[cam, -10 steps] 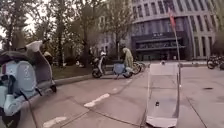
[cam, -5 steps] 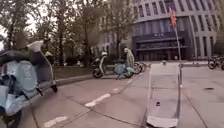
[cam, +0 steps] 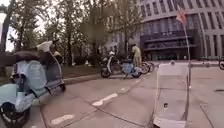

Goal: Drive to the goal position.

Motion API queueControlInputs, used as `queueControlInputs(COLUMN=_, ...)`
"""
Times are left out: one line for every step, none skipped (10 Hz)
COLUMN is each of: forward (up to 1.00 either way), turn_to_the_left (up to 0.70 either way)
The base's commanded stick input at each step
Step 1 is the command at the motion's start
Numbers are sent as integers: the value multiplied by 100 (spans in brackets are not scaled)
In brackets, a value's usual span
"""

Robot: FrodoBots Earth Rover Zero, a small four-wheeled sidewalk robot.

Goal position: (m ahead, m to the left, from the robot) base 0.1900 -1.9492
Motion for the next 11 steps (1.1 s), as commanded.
queueControlInputs(forward=0, turn_to_the_left=70)
queueControlInputs(forward=0, turn_to_the_left=70)
queueControlInputs(forward=0, turn_to_the_left=70)
queueControlInputs(forward=0, turn_to_the_left=70)
queueControlInputs(forward=0, turn_to_the_left=70)
queueControlInputs(forward=0, turn_to_the_left=70)
queueControlInputs(forward=0, turn_to_the_left=70)
queueControlInputs(forward=0, turn_to_the_left=70)
queueControlInputs(forward=0, turn_to_the_left=70)
queueControlInputs(forward=0, turn_to_the_left=39)
queueControlInputs(forward=0, turn_to_the_left=0)
